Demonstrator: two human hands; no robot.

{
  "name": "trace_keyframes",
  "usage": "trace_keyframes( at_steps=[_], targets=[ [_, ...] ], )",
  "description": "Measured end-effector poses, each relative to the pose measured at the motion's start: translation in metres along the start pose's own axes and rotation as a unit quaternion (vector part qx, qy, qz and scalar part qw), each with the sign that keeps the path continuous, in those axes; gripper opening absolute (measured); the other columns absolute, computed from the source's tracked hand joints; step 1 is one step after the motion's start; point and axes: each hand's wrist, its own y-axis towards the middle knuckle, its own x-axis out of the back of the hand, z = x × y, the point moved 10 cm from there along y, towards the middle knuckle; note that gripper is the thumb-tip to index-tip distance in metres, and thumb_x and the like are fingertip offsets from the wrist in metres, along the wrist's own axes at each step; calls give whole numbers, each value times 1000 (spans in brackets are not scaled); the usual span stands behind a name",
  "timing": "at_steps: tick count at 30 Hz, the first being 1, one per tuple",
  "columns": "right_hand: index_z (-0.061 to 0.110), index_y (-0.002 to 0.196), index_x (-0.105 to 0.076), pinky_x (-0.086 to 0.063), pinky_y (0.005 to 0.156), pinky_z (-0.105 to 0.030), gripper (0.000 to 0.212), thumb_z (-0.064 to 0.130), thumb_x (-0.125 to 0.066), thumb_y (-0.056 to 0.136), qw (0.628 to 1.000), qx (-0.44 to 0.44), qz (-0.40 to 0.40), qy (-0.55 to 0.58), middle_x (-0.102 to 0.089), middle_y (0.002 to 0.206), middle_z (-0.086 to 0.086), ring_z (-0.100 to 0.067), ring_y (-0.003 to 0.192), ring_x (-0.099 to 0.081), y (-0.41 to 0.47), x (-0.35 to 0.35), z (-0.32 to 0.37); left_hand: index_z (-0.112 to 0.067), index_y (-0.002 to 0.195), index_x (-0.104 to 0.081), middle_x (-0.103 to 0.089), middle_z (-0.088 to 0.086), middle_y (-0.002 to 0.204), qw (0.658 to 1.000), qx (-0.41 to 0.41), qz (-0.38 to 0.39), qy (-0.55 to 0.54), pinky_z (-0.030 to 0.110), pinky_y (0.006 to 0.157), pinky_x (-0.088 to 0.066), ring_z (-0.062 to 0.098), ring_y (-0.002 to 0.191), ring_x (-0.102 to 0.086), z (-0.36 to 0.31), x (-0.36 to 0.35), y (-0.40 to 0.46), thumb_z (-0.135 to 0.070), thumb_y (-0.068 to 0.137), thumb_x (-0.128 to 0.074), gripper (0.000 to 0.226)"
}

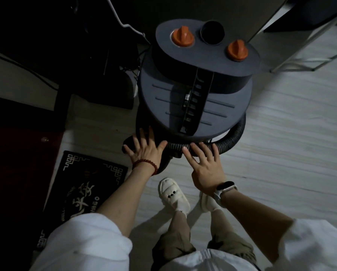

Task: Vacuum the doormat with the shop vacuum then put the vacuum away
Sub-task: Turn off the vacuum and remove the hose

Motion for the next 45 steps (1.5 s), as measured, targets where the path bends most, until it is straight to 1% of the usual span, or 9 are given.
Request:
trace_keyframes(
  at_steps=[4,8,14,17,22,30,33,39,45],
  targets=[
    [20,136,-37,-38,97,-61,60,32,-45,78,990,-18,-6,139,-56,124,-14,-29,118,-37,-2,16,-8,-19,149,-3,1,10,157,995,-31,-50,-75,56,114,1,28,144,5,-6,19,-20,-54,93,-31,72],
    [5,124,-51,-49,85,-47,48,33,-42,86,918,-148,-123,348,-57,110,-14,-28,99,-54,6,69,-42,-19,148,-12,-4,8,157,955,-99,-157,-231,42,115,-19,25,144,-9,-17,57,-49,-35,93,-49,68],
    [9,147,-11,-27,104,-21,74,27,-56,90,810,-271,-149,498,-30,149,-11,-22,134,-33,81,98,-50,-21,148,-9,0,3,157,922,-136,-214,-293,31,113,-20,19,144,-9,-36,105,-42,-26,91,-55,73],
    [6,146,-8,-35,103,-32,70,22,-51,93,775,-298,-147,537,-37,144,-17,-31,130,-40,99,92,-55,-20,148,-3,4,1,158,925,-118,-208,-296,25,110,-18,16,145,-6,-41,119,-27,-28,93,-52,75],
    [6,143,-15,-45,92,-37,65,22,-53,92,799,-260,-132,525,-50,133,-18,-32,116,-53,88,89,-70,-21,148,3,7,2,157,921,-110,-183,-326,26,112,-12,15,145,2,-59,134,-15,-31,92,-52,78],
    [30,138,-29,-48,84,-40,56,37,-55,89,864,-272,-117,407,-54,133,2,-25,116,-55,8,93,-141,-28,148,1,10,0,157,907,-160,-171,-350,32,114,-7,14,144,8,-121,145,-16,-37,90,-52,79],
    [20,137,-39,-48,83,-43,51,34,-55,90,896,-265,-130,330,-56,128,-9,-31,113,-54,-18,95,-188,-27,148,-11,7,-1,157,934,-191,-121,-278,38,118,-12,18,145,1,-160,111,-20,-36,87,-59,78],
    [3,124,-55,-47,69,-47,47,19,-57,79,935,-260,-130,203,-59,95,-26,-44,79,-57,-59,98,-283,-29,148,-12,16,1,156,955,-203,-50,-208,37,113,-25,22,145,-5,-228,38,-56,-39,85,-62,81],
    [2,130,-49,-44,88,-54,52,1,-64,81,943,-256,-81,196,-54,113,-28,-48,101,-51,-98,88,-370,-35,147,-9,17,1,156,976,-190,0,-110,39,104,-37,30,141,-22,-294,-16,-90,-49,89,-50,72]
  ],
)
